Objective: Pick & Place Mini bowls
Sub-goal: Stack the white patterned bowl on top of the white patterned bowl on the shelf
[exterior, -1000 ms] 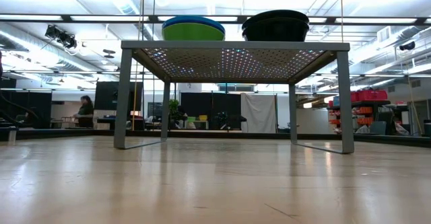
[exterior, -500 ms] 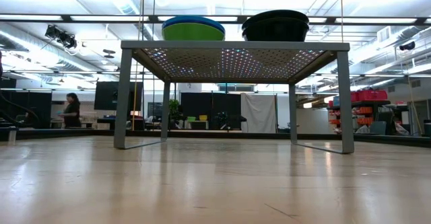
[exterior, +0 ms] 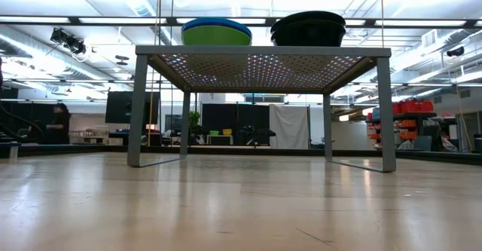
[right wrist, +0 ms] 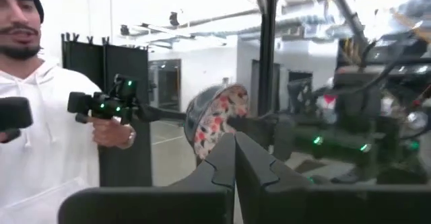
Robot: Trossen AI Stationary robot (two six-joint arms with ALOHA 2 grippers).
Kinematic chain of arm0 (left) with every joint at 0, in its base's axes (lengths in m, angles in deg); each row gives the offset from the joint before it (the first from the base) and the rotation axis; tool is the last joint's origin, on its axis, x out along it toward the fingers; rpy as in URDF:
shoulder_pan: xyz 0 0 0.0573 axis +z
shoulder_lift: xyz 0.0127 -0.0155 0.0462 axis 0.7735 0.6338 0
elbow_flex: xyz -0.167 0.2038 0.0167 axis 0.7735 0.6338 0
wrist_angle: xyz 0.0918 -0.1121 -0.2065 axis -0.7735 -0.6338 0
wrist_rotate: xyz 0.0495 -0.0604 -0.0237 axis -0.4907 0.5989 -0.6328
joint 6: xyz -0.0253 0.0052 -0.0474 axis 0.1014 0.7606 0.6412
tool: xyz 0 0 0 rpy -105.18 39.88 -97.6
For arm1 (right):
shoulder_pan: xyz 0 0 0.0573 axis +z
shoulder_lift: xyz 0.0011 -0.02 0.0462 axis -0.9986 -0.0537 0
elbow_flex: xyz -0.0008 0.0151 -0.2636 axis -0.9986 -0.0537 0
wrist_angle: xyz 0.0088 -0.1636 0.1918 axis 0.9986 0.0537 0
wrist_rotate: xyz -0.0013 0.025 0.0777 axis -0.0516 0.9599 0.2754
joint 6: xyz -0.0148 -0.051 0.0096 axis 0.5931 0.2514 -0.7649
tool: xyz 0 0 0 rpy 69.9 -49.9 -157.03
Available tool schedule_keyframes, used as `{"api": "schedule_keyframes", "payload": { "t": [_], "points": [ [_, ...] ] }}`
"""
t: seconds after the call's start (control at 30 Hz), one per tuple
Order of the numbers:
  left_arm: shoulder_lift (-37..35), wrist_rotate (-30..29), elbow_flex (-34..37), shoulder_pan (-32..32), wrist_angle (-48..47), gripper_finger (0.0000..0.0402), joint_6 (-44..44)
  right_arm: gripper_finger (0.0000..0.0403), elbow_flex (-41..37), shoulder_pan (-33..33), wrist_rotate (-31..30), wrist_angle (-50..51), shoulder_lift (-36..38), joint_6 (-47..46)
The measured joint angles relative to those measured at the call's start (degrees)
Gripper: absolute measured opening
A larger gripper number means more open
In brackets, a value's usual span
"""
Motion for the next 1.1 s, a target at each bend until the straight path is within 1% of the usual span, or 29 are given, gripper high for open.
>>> {"api": "schedule_keyframes", "payload": {
  "t": [0.13, 0.27, 0.43, 0.6, 0.77, 0.93, 1.1],
  "points": [
    [0.00, -0.02, 0.00, 0.05, 0.02, 0.0011, 0.02, 0.0013, -0.02, 0.80, 1.67, -3.14, -3.32, -1.89],
    [0.00, -0.03, 0.00, 0.11, 0.29, 0.0011, 1.05, 0.0043, 0.00, 1.93, 2.65, -5.82, -5.61, -2.86],
    [0.00, -0.07, 0.00, 0.11, 0.33, 0.0011, 2.34, 0.0102, 0.00, 3.67, 2.64, -7.16, -7.41, -3.26],
    [0.00, -0.08, 0.00, 0.11, 0.35, 0.0011, 3.41, 0.0172, -0.01, 5.59, 3.20, -10.14, -8.89, -7.11],
    [0.00, -0.11, 0.00, 0.11, 0.35, 0.0011, 3.43, 0.0225, 0.00, 7.36, 3.15, -10.72, -9.98, -5.65],
    [0.00, -0.37, 0.00, 0.18, 0.34, 0.0011, 4.33, 0.0250, 0.00, 8.36, 3.04, -11.36, -11.77, -4.38],
    [0.00, -0.61, 0.00, 0.53, 0.34, 0.0011, 4.46, 0.0254, 0.00, 8.91, 2.96, -14.75, -14.31, -4.57]
  ]
}}
